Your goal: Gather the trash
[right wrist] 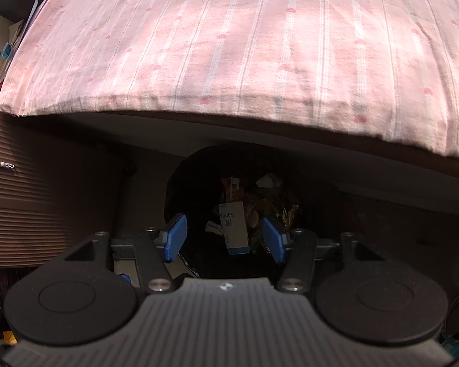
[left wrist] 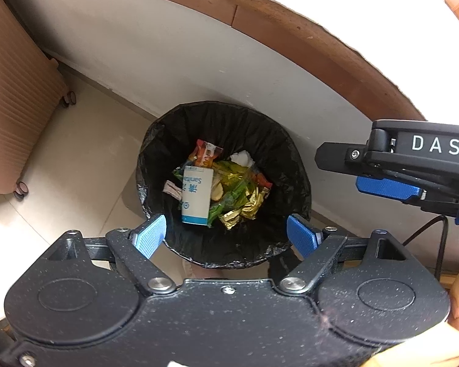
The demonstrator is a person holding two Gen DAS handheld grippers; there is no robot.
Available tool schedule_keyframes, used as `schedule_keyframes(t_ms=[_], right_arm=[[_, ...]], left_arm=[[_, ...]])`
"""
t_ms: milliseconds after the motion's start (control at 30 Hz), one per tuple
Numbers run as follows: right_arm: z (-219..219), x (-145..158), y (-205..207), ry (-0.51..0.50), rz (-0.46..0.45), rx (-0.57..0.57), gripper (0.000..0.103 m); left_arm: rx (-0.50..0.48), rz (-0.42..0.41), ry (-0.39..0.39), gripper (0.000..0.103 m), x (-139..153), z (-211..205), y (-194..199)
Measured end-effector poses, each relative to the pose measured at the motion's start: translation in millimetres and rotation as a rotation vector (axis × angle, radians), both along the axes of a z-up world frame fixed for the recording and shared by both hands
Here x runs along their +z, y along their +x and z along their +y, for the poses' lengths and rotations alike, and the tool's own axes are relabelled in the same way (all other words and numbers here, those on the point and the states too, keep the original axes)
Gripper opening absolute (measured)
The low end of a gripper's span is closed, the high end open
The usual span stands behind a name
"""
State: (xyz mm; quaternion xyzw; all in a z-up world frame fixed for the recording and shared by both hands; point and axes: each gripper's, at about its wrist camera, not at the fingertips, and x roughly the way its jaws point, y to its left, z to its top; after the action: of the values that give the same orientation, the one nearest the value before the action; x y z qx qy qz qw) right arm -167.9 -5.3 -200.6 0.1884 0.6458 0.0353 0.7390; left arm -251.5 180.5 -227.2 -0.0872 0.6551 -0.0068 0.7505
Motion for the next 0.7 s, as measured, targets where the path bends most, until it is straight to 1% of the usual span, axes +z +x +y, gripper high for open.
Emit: schedule_keyframes(t_ms=[67,333,700], right_arm=[[0.9,0.9,0.1,0.000,-0.001,-0.002,0.069],[2.0,2.5,-1.3,-0.001,-0.004,-0.006,0.069],[2.9,2.5,-2.0,-0.002,-0.006,-0.017,0.069]], left_arm=[[0.002,0.001,0.011,0.086,-0.3,-2.9,0.1],[0.021,0.001,0.001,0.087,0.9,1.5,0.6],[0.026,-0.009,0.009,0.094,3.4,1.1,1.0]])
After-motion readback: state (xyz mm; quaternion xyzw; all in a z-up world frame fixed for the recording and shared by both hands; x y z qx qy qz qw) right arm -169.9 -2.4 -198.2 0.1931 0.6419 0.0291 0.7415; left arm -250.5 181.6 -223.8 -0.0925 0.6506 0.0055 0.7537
